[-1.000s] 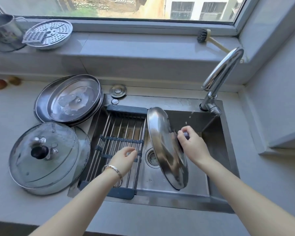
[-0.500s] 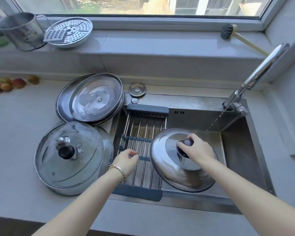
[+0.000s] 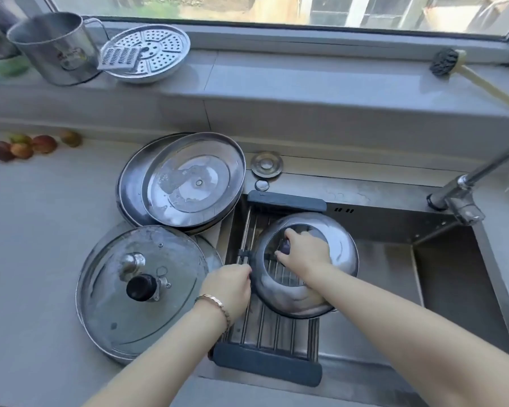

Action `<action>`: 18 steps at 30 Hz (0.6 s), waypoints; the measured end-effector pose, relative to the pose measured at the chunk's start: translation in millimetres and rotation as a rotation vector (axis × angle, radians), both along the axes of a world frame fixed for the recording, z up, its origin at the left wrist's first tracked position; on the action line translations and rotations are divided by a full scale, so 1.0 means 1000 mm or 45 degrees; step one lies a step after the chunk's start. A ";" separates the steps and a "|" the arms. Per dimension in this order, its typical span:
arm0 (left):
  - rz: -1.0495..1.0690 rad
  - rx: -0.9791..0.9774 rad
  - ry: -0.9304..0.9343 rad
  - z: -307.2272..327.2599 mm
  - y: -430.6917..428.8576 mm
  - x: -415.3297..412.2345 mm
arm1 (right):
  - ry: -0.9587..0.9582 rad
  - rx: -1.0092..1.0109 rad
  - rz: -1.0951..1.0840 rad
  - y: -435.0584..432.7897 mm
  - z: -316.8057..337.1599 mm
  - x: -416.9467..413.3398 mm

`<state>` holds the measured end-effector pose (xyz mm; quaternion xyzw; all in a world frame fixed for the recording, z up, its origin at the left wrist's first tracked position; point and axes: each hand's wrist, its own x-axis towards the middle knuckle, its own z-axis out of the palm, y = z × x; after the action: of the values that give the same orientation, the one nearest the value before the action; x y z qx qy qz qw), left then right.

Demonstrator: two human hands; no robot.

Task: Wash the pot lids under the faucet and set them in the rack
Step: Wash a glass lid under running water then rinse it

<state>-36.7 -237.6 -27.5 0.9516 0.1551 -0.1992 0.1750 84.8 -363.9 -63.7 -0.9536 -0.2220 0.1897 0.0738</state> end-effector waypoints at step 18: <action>-0.894 0.925 0.628 -0.063 0.022 0.077 | 0.364 0.145 0.172 -0.008 -0.011 0.006</action>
<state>40.4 -215.6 -90.1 0.8704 -0.0760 -0.3961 -0.2822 90.5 -372.0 -74.2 -0.8941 -0.2832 0.3150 0.1454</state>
